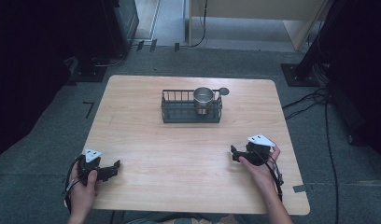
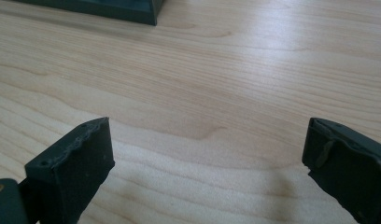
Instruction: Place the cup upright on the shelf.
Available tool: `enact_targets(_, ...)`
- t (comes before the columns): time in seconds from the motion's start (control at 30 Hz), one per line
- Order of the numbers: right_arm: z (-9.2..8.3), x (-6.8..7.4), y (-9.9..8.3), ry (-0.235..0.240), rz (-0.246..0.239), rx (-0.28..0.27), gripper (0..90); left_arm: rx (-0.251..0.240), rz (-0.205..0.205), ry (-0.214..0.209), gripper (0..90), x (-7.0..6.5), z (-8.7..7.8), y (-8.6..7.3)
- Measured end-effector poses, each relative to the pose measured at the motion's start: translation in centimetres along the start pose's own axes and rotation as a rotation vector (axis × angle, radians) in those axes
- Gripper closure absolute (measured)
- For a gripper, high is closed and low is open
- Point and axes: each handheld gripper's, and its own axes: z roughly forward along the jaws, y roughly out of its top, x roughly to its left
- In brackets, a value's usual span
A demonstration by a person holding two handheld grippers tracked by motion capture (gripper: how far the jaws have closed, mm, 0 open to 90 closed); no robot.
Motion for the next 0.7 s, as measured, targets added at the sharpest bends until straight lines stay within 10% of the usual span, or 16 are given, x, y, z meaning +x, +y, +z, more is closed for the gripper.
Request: enact_targets(0.7,-1.7,-1.2,-1.4,-0.025,0.021,0.026,1.7,-0.001,0.000,0.000,7.2,0.0,0.0,0.0)
